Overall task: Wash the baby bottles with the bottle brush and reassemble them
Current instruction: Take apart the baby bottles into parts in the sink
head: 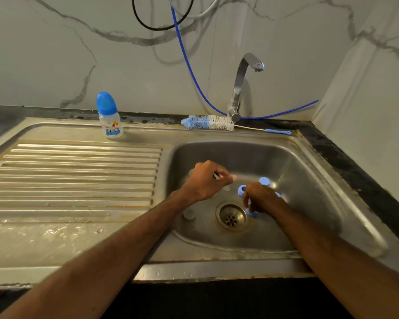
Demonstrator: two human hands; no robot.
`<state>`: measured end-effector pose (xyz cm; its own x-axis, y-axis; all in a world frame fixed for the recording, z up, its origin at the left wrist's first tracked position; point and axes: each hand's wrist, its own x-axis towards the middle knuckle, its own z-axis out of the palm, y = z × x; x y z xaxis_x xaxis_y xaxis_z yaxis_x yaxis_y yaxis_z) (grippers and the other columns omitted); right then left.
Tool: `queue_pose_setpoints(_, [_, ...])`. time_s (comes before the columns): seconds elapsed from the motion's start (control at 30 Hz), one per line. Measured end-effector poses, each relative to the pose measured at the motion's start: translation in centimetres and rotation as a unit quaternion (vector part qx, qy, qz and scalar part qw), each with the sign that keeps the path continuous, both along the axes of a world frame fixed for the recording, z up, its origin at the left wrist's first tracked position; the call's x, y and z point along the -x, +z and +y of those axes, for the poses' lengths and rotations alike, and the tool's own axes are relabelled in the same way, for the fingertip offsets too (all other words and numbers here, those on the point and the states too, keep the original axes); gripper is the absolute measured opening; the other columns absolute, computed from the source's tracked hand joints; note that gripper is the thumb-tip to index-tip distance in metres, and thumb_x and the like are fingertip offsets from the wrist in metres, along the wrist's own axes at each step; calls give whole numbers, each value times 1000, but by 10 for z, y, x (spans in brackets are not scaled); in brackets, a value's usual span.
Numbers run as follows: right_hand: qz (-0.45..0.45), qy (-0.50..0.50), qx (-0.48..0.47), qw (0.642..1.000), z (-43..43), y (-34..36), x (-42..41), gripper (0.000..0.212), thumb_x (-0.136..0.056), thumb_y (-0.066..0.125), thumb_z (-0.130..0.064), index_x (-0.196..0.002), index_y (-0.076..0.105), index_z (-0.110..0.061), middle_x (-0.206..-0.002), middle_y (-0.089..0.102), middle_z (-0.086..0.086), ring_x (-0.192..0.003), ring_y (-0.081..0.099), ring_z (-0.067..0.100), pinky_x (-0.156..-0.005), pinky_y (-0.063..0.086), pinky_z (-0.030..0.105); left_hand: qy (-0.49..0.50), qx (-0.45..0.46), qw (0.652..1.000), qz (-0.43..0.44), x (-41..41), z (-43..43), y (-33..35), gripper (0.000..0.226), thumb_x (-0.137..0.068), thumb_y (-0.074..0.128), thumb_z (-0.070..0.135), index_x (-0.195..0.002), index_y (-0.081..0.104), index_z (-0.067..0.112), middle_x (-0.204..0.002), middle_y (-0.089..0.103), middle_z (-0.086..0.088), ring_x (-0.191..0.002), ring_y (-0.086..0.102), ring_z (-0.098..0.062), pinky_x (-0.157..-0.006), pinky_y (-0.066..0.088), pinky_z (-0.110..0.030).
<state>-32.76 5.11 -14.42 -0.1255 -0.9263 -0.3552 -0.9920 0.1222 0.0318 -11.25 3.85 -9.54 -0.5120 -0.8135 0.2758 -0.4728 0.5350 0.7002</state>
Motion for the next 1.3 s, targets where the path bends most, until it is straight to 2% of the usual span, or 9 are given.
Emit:
queue_pose_setpoints(0.13, [-45, 3, 15, 999, -2, -8, 9, 34, -79, 54, 6, -107, 70, -7, -115, 67, 15, -103, 66, 31, -70, 45, 31, -3, -2, 1000, -1, 0, 1, 1, 23, -95, 71, 40, -90, 81, 20, -85, 76, 10, -76, 65, 3, -67, 43, -6])
queue_pose_setpoints(0.3, [-56, -20, 45, 997, 2, -3, 12, 33, -82, 55, 7, -113, 65, 5, -119, 61, 31, -106, 61, 51, -77, 55, 53, -5, -3, 1000, -8, 0, 2, 1, 25, -95, 70, 41, -92, 82, 19, -87, 77, 9, -75, 65, 1, -66, 42, -6])
queue_pose_setpoints(0.43, [-48, -52, 53, 996, 0, -2, 17, 25, -87, 58, -6, -107, 72, -14, -110, 59, 6, -86, 59, 24, -81, 51, 36, -3, -5, 1000, -9, 0, 1, 1, 25, -93, 72, 40, -94, 82, 18, -90, 78, 7, -77, 68, -1, -71, 49, -12])
queue_pose_setpoints(0.67, [-77, -51, 59, 994, -3, 9, 16, 24, -82, 68, -8, -96, 76, -25, -108, 70, 2, -88, 68, 21, -80, 58, 35, 9, -18, 999, -25, -2, 1, -1, 17, -89, 77, 39, -92, 82, 24, -85, 77, 12, -74, 68, 5, -75, 62, -31])
queue_pose_setpoints(0.73, [-158, -7, 95, 983, -9, 16, 13, 25, -81, 73, -6, -87, 78, -30, -98, 77, -3, -85, 72, 16, -78, 60, 31, 36, -9, 998, -43, -2, 1, -1, 13, -87, 78, 41, -88, 80, 28, -81, 75, 15, -76, 69, 3, -75, 62, -35])
queue_pose_setpoints(0.83, [-395, 32, 76, 915, -5, 41, -5, 35, -79, 80, 3, -108, 76, -15, -97, 78, 1, -89, 75, 15, -81, 62, 32, 99, 8, 993, -68, -4, 1, 2, 11, -84, 78, 41, -86, 79, 30, -79, 74, 13, -76, 69, -4, -69, 61, -34])
queue_pose_setpoints(0.9, [-454, 71, 59, 886, -1, 56, -16, 46, -77, 79, 9, -118, 72, -10, -105, 77, 4, -95, 74, 17, -84, 61, 32, 126, 25, 988, -82, -6, 0, 5, 14, -85, 79, 43, -88, 80, 29, -80, 74, 11, -75, 68, -6, -63, 55, -30])
queue_pose_setpoints(1.13, [-524, 81, 44, 847, 5, 60, -30, 37, -79, 80, 5, -113, 72, -4, -104, 77, 14, -101, 72, 35, -92, 59, 44, 138, 60, 981, -124, -8, 0, 7, 23, -84, 78, 50, -85, 80, 28, -78, 72, 10, -70, 65, -9, -56, 41, -25])
queue_pose_setpoints(1.3, [-435, 81, 91, 892, 1, 38, -40, 25, -78, 78, 1, -86, 78, -22, -84, 77, 0, -79, 72, 20, -82, 57, 47, 144, 66, 980, -117, -6, 5, 12, 46, -98, 60, 55, -71, 73, 20, -62, 62, 9, -54, 55, -6, -49, 31, -20])
